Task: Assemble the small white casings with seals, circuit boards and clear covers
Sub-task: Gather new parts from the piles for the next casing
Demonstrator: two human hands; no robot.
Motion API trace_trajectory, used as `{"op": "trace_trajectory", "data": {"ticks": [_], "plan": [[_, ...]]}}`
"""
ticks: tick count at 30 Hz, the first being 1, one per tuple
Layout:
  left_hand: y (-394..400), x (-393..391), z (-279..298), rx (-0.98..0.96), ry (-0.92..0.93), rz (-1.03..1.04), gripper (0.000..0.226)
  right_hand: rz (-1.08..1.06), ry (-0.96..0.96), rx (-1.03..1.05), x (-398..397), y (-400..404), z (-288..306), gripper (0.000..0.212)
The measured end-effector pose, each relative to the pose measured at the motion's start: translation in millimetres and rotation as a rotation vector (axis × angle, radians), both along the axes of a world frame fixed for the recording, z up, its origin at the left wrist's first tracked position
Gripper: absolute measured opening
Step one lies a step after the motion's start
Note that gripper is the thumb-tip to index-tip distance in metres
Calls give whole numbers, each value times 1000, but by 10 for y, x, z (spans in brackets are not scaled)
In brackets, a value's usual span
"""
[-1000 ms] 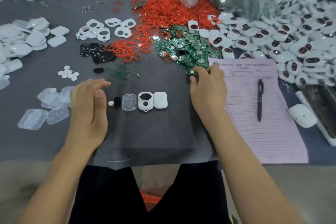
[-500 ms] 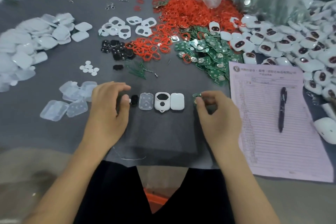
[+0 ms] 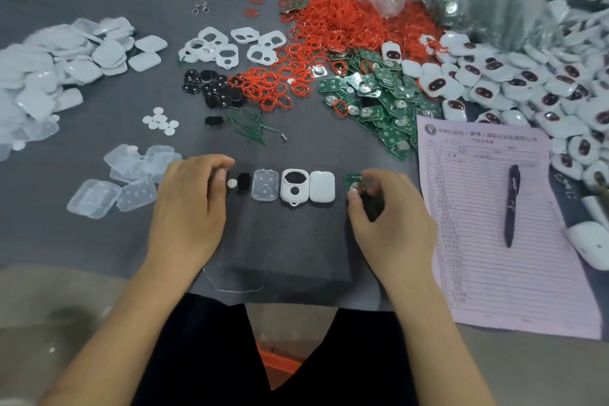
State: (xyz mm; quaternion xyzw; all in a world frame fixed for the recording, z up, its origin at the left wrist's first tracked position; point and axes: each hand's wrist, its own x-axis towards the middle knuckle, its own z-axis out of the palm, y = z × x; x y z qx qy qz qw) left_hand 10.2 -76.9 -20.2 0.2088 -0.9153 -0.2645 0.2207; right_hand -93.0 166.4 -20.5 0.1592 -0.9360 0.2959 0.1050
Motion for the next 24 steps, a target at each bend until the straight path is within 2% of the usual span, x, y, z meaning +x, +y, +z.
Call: {"op": "trace_trajectory", "data": {"ticks": [3,24], "plan": [[12,4,13,0,-12,10,25,4,22,9,3,-11,-14,25],[22,11,40,21,-12,18,18,73,48,-3,8,-5,-42,21]]}}
